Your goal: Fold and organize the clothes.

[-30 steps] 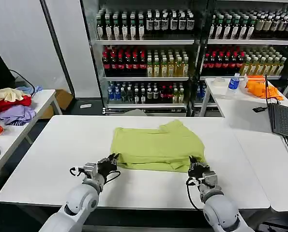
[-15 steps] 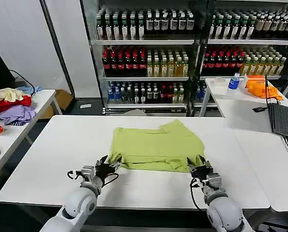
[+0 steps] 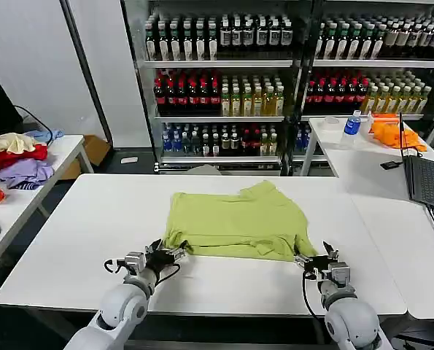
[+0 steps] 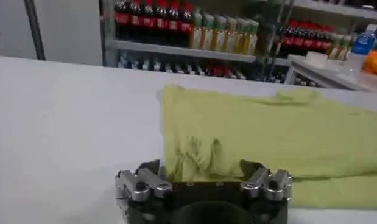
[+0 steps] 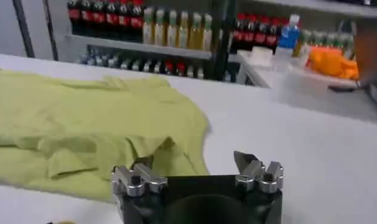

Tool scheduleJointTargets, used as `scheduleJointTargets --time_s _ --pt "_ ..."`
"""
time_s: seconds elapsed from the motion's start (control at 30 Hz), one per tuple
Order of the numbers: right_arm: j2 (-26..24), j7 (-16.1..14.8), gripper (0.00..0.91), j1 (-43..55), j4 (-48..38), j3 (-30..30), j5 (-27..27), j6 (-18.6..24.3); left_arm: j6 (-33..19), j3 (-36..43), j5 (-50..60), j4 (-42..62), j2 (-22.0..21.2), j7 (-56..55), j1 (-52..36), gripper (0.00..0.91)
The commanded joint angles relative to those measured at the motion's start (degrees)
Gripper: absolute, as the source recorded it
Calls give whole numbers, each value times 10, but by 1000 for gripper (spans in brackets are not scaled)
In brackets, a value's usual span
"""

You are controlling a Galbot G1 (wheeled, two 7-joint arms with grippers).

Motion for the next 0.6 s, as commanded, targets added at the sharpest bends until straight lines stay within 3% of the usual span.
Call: scheduleJointTargets --time_s 0.03,0.6 --pt "1 5 0 6 -17 -2 39 -19 -2 4 -1 22 -1 0 -13 20" --pt "1 0 0 -5 -4 -10 40 -14 1 5 -24 26 -5 10 -4 30"
